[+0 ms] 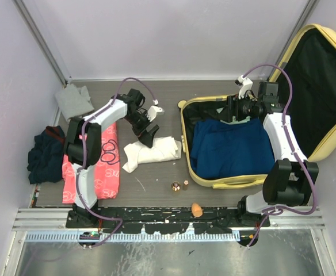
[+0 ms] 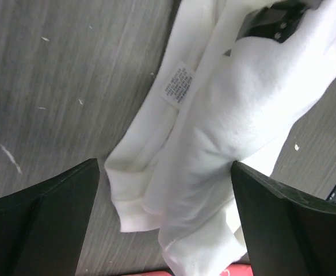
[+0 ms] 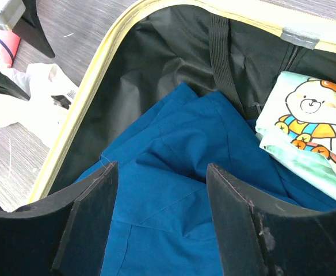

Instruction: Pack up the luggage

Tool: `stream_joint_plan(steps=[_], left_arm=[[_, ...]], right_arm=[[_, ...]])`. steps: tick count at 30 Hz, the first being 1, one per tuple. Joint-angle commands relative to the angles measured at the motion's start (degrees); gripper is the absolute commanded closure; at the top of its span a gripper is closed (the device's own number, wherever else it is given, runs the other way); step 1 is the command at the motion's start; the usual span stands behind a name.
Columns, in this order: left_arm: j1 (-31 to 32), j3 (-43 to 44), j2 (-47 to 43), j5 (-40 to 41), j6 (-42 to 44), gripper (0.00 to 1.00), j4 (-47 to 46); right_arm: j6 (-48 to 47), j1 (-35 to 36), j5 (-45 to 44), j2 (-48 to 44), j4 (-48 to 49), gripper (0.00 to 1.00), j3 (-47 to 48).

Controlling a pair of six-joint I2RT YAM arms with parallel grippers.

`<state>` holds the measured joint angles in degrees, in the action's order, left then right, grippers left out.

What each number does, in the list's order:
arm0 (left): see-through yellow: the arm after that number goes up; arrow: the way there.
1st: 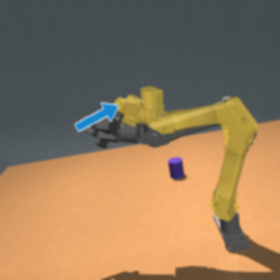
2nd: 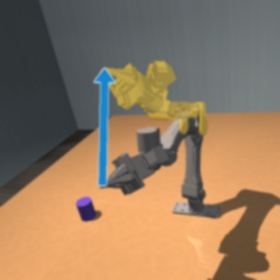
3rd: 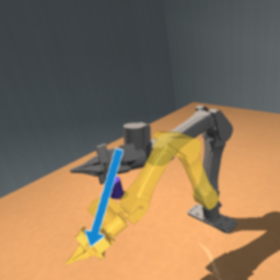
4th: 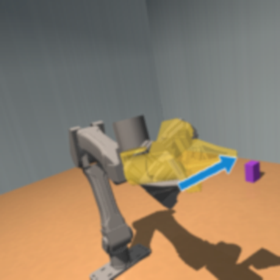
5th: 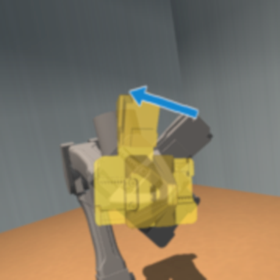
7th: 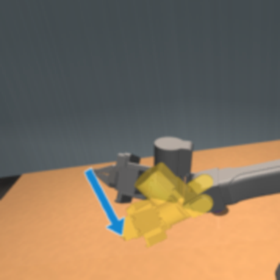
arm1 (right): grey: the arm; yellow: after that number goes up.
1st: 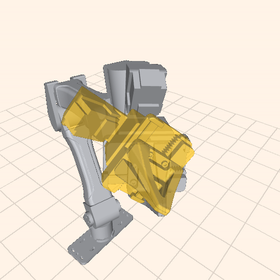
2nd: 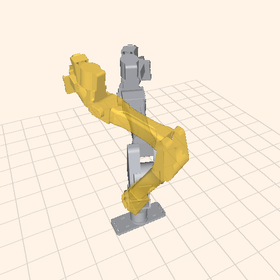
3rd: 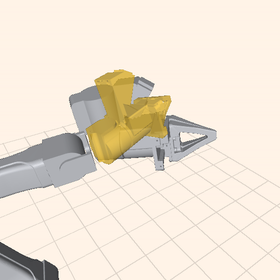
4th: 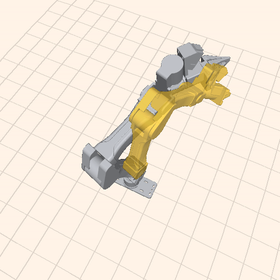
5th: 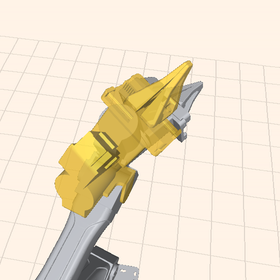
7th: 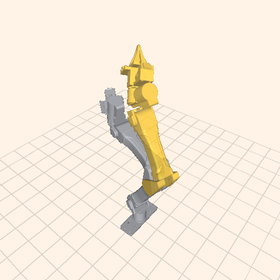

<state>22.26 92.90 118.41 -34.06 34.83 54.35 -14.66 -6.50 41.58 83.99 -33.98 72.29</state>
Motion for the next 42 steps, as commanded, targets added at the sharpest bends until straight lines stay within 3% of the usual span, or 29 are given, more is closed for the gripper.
stream_joint_plan(steps=[1, 7, 14, 17, 26, 35, 42], left_arm=[[0.39, 0.53, -1.14, 1.87, -2.1, 0.02, -7.84], [3.89, 1.53, 2.8, 4.18, 0.74, 0.0, -2.98], [8.0, -6.52, 1.48, 8.47, 1.12, 0.12, -4.56], [9.28, -10.46, -0.34, 10.48, 0.7, 0.28, -5.13], [8.44, -18.45, -10.44, 7.74, -2.06, 1.0, -4.39], [6.33, -5.89, -22.44, 6.59, -3.85, 1.0, 0.74], [6.31, 10.19, -20.33, 9.85, -6.34, 1.0, 0.08]], right_arm=[[0.13, -0.11, 1.92, -2.99, 1.08, 0.32, -0.31], [-0.19, -0.16, 1.41, -3.87, 1.1, 0.32, -0.8], [-0.45, -0.09, 1.22, -4.22, 1.11, 0.32, -0.45], [-0.58, -0.09, 1.3, -4.35, 1.18, 0.32, -0.65], [0.05, -0.09, 2.14, -5.55, 1.34, 0.32, -0.76], [1.08, -0.15, 1.63, -7.4, 1.62, 0.32, -1.04], [1.42, -0.63, 0.98, -8.94, 1.81, 0.33, -1.23]])
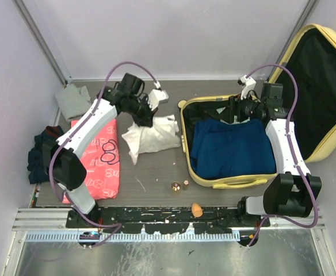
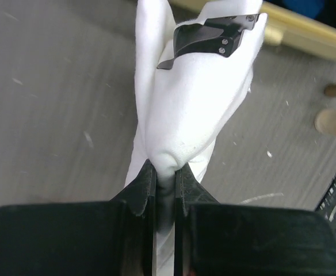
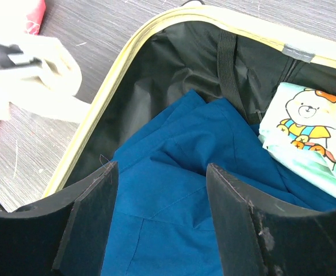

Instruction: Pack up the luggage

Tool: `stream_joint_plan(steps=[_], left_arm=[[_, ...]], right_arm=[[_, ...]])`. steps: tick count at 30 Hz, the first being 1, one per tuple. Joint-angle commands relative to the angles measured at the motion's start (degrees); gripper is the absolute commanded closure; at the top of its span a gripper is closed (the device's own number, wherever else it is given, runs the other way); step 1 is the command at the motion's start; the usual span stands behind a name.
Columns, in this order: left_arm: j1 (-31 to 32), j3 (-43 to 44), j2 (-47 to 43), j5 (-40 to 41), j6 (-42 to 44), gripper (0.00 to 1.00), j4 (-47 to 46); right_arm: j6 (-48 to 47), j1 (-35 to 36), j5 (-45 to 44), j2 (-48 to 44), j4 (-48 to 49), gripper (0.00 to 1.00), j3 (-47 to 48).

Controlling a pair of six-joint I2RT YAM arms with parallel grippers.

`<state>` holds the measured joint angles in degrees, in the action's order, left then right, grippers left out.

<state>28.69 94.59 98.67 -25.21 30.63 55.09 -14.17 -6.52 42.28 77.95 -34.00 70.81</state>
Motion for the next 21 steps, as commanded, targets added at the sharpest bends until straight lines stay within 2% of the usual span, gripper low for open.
stream_joint_plan(steps=[1, 5, 9, 13, 17, 21], left_arm=[[-0.12, 11.41, 0.4, 1.41, -3.33, 1.0, -1.12], [-0.17, 22.46, 5.55, -0.31, -2.13, 1.0, 2.94], [-0.21, 21.77, 6.24, -4.68, 1.22, 1.0, 7.31], [0.4, 10.06, 0.68, -5.04, 3.7, 1.0, 5.91], [1.13, -6.0, -8.22, -4.39, 10.15, 1.0, 5.29], [4.55, -21.14, -15.8, -5.31, 15.23, 1.0, 7.62]], right_arm=[[1.06, -0.9, 0.33, -3.02, 1.91, 0.33, 0.26], [0.35, -1.56, 2.94, -3.54, 1.09, 0.33, 0.71], [-0.57, -1.56, 4.38, -4.83, 2.61, 0.32, -0.46], [-0.98, -1.58, 4.55, -5.27, 2.36, 0.32, -0.85], [-0.63, -1.52, 5.23, -5.68, 2.36, 0.32, -2.12], [0.34, -1.47, 5.43, -5.09, 2.88, 0.32, -2.77]])
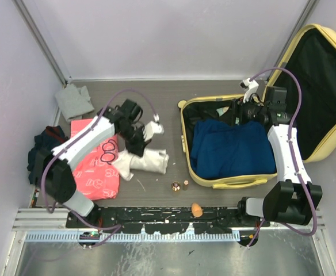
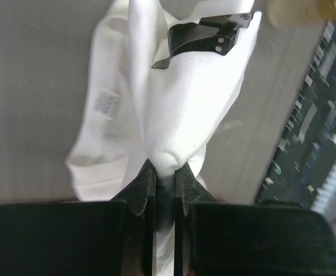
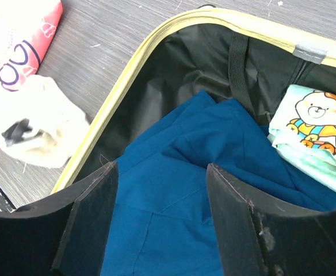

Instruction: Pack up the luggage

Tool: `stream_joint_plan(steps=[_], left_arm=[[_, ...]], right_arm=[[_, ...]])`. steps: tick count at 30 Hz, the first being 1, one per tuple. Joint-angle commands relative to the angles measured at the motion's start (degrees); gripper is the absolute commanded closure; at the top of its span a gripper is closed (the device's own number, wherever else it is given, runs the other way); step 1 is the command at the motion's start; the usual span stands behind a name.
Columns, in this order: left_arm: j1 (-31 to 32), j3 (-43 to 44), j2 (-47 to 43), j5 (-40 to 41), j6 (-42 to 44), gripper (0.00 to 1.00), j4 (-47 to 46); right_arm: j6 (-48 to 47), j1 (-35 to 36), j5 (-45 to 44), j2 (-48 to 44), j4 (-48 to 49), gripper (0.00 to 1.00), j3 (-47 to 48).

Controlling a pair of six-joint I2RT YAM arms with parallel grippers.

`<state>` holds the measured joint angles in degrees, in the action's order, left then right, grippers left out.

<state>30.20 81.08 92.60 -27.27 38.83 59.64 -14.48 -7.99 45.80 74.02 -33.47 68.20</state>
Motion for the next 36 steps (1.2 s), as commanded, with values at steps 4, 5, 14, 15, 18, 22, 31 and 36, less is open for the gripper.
stream_joint_plan(steps=[4, 5, 14, 15, 18, 22, 31, 36], left_arm=[[4.91, -13.81, -9.35, -7.96, 6.1, 1.0, 2.86], [4.95, -14.12, -7.98, -8.36, 4.79, 1.0, 1.51], [6.92, -16.72, 2.45, -6.46, 6.43, 1.0, -6.93], [7.73, -17.76, 2.34, -5.66, 7.48, 1.0, -7.86], [9.23, -19.66, 1.58, -3.39, 8.92, 0.92, -11.06], [9.24, -21.53, -0.64, -2.4, 7.78, 0.48, -17.04], [11.2, -28.77, -1.67, -0.91, 13.38, 0.03, -21.55], [14.4, -33.63, -0.42, 6.49, 14.39, 0.12, -24.96]], right_arm=[[1.03, 0.08, 1.88, 0.4, 2.52, 0.32, 0.26], [1.22, 0.1, 1.91, 0.77, 2.58, 0.32, 0.47], [0.52, 0.07, 1.21, 0.34, 1.56, 0.32, 0.52], [0.28, 0.06, 1.08, 0.11, 1.46, 0.32, 0.19], [0.38, 0.07, 1.02, -0.71, 1.48, 0.32, -0.67], [0.6, 0.06, 0.74, -1.64, 1.08, 0.32, -1.38], [-0.3, 0.08, 0.17, -2.08, -0.11, 0.32, -1.04], [-0.26, 0.07, -0.1, -1.95, -0.11, 0.32, -0.83]])
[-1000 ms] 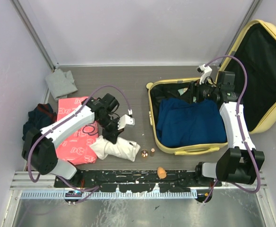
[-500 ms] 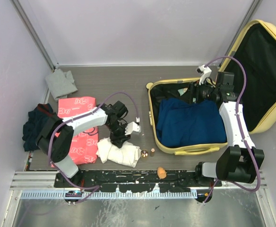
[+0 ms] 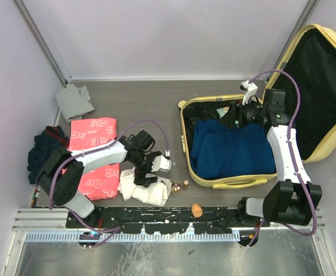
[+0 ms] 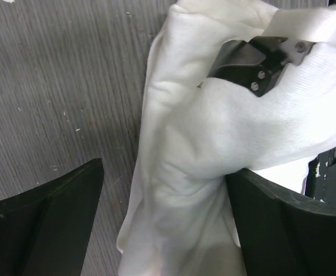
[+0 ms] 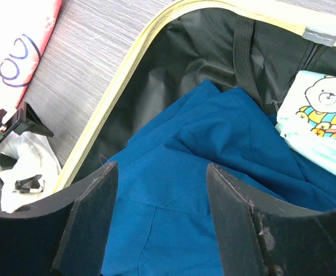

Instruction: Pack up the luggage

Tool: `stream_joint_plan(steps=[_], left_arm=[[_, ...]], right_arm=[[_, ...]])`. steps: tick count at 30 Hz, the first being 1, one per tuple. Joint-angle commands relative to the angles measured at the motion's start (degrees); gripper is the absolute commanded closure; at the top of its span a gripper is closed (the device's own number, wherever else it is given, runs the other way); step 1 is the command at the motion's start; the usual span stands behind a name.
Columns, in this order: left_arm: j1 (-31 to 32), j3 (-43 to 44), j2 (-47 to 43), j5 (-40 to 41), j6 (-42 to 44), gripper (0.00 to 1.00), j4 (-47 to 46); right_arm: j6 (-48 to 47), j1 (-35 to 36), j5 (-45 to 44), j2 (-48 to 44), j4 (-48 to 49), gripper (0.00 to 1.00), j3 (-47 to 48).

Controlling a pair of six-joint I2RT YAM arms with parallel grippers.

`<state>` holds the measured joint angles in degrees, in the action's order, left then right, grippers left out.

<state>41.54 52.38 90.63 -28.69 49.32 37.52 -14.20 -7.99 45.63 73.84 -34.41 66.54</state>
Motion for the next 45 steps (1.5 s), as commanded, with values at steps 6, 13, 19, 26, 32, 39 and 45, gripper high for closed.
stream_joint_plan(steps=[6, 13, 19, 26, 32, 39, 45], left_arm=[[6.66, -7.68, 3.53, 15.05, 5.26, 0.35, -2.38], [7.3, -10.38, 0.43, 18.31, 3.62, 0.78, -3.98], [2.09, -5.8, -7.34, 15.21, -3.46, 1.0, -2.55], [-0.39, -2.83, -21.48, 14.12, -6.1, 1.0, -2.42], [-1.04, 4.14, -23.51, 15.39, -8.05, 1.0, -1.05], [-1.62, 12.24, -13.62, 7.67, -5.5, 1.0, 9.09], [-1.64, 12.18, -5.0, 8.4, -7.34, 1.0, 7.76]], right_arm=[[-0.23, 0.08, 0.21, -1.1, 1.36, 0.32, 1.41], [0.25, 0.08, 0.07, -0.87, 1.91, 0.32, 1.83], [1.7, 0.08, 0.01, -1.17, 3.09, 0.33, 1.91], [3.53, 0.06, -0.06, -2.18, 5.15, 0.33, 0.79], [5.54, 0.08, 0.05, -2.83, 6.95, 0.33, -0.18], [5.76, 0.07, 0.65, -2.03, 7.25, 0.33, 0.19], [4.98, 0.13, 2.05, -1.86, 6.22, 0.33, -0.44]])
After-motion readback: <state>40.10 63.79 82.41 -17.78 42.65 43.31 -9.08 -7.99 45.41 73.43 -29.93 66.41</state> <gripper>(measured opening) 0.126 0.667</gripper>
